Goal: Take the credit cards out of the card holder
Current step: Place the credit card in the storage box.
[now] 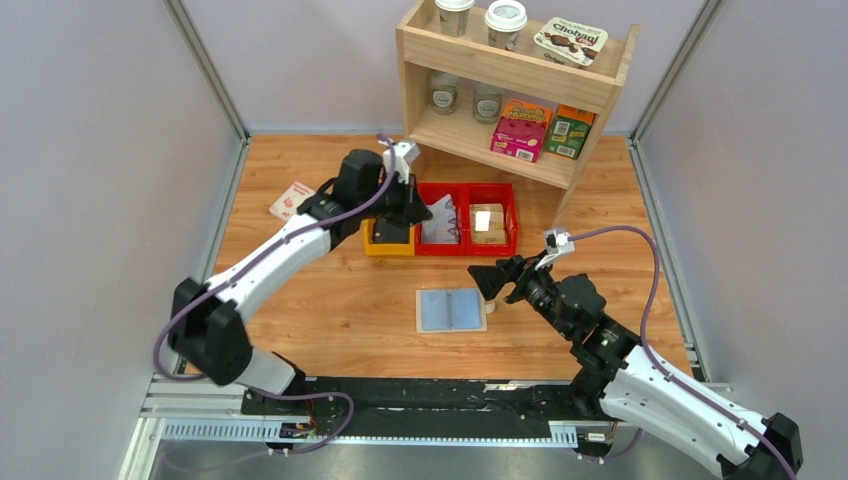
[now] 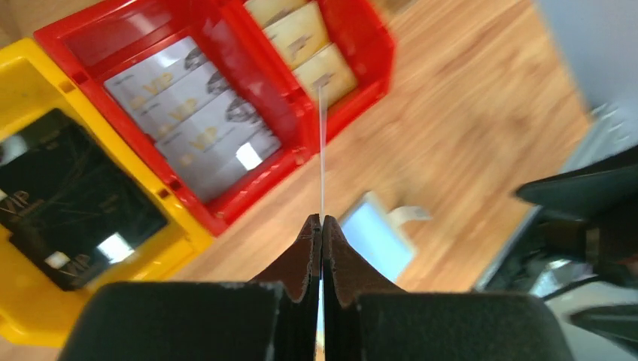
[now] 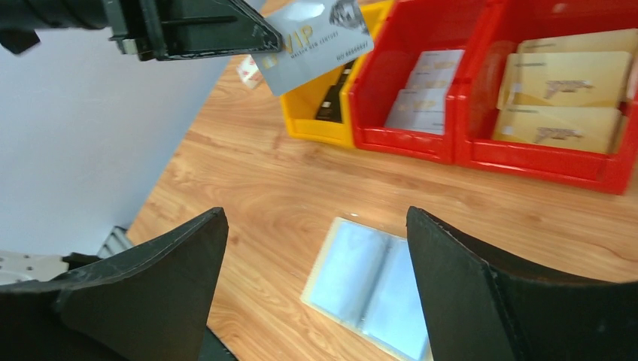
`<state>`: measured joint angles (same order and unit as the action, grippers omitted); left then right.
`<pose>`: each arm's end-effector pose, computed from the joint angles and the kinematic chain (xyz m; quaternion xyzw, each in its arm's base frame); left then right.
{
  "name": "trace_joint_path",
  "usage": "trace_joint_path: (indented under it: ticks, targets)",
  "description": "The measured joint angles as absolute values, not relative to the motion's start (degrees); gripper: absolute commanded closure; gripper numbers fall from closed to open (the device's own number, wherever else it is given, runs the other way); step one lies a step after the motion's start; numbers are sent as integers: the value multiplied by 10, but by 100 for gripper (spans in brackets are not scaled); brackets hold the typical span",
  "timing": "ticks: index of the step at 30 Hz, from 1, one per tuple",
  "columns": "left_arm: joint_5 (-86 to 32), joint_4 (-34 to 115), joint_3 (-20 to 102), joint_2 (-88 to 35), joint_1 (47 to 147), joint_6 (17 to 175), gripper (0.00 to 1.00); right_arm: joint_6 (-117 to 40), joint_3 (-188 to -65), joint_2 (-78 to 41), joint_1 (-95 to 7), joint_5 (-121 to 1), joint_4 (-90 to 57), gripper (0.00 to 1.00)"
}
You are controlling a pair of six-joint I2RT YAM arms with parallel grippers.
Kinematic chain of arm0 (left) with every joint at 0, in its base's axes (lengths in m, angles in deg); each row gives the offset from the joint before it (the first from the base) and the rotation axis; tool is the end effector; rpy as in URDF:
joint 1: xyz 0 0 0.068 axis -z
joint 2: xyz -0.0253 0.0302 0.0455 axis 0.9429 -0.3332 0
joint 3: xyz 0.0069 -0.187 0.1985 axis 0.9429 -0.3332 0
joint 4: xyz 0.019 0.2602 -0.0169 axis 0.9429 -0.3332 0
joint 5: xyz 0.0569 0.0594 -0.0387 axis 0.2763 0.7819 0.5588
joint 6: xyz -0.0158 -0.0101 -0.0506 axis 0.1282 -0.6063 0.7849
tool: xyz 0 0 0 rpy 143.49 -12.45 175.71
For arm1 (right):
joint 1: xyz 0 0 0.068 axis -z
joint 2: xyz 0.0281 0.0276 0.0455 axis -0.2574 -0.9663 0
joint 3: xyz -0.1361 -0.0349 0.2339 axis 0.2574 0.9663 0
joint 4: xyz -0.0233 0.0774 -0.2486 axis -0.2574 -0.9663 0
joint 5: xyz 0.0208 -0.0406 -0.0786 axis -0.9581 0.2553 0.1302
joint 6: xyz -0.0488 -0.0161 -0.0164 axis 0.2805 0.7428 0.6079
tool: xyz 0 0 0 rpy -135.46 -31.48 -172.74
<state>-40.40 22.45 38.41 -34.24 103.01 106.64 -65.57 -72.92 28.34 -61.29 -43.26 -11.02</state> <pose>0.2743 -0.1900 0.3244 0.1722 0.8359 -0.3701 0.3670 0.1154 0.1132 0.2544 -0.0302 0.7492 0.3802 0.5415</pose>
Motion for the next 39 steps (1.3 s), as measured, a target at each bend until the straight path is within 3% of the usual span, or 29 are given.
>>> trace_joint_path:
  ticks: [7, 18, 27, 32, 33, 34, 35, 39]
  targets:
    - [-409, 75, 533, -546, 1025, 916, 100, -631, -729, 284, -613, -401, -145, 5]
    - [-456, 37, 624, -653, 1019, 780, 100, -624, -729, 279, -613, -399, -161, 4]
    - [-452, 35, 635, -689, 1019, 749, 72, -624, -729, 279, -613, -399, -166, 4]
    - [-418, 40, 634, -678, 1019, 750, 48, -624, -734, 263, -613, -399, -182, 3]
    - [-409, 41, 634, -669, 1019, 751, 47, -624, -738, 258, -613, -399, -189, 3]
    - [-403, 42, 634, -662, 1019, 751, 32, -624, -743, 252, -613, -400, -195, 3]
    - [-396, 43, 634, -650, 1019, 755, 26, -624, -748, 246, -613, -401, -200, 3]
    - [-349, 45, 635, -580, 1019, 773, 23, -624, -780, 212, -613, -404, -224, 2]
